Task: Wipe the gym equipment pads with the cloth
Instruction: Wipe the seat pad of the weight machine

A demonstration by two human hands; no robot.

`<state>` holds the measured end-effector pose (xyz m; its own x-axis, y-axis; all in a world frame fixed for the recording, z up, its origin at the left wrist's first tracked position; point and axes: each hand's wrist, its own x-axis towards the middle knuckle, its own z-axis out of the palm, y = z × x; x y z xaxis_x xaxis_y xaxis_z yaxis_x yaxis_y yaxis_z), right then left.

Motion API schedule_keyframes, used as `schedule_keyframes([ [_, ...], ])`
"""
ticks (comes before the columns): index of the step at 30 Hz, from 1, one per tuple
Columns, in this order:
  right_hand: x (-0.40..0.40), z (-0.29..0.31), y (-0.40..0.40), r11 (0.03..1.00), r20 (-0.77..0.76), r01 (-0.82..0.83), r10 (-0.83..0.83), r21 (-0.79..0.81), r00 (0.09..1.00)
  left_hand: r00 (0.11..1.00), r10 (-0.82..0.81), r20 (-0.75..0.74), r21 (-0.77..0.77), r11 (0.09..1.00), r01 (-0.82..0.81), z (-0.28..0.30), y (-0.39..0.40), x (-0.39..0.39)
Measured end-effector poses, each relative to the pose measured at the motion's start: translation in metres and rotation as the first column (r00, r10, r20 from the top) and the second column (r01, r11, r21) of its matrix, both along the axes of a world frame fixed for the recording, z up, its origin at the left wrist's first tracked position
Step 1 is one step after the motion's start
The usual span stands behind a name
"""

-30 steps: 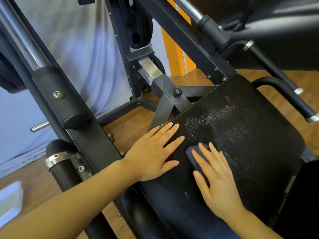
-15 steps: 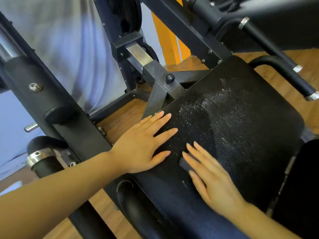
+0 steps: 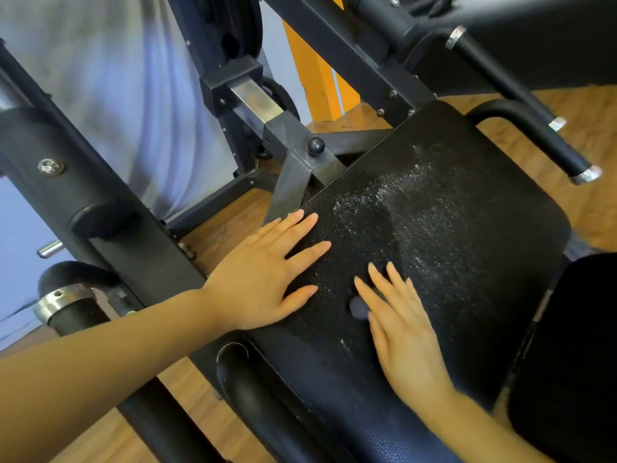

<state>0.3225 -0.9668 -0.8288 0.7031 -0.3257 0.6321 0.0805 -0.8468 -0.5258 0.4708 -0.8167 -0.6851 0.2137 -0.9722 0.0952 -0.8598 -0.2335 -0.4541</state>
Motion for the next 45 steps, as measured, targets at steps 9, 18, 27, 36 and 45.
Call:
schedule_keyframes([
  [9, 0.033, 0.027, -0.007, 0.987, -0.1, 0.137, -0.129, 0.085, 0.987, 1.0, 0.003, -0.011, 0.013, 1.0, -0.003, 0.0, 0.0, 0.0],
  [18, 0.069, 0.057, -0.029, 0.988, -0.041, 0.096, -0.092, 0.123, 0.995, 1.0, 0.01, -0.013, 0.003, 1.0, -0.01, -0.001, 0.0, 0.002],
  [27, 0.007, 0.018, -0.006, 0.985, -0.081, 0.101, -0.09, 0.143, 0.993, 1.0, 0.005, 0.014, 0.018, 1.0, -0.005, 0.0, 0.0, 0.0],
  [36, 0.116, 0.094, -0.049, 0.991, -0.023, 0.088, -0.086, 0.1, 0.996, 1.0, 0.009, 0.027, 0.01, 1.0, -0.009, -0.002, 0.0, 0.001],
  [45, 0.087, 0.078, -0.039, 0.993, -0.043, 0.053, -0.048, 0.103, 0.998, 0.999, 0.001, 0.035, 0.001, 1.0, -0.001, -0.006, 0.0, 0.003],
])
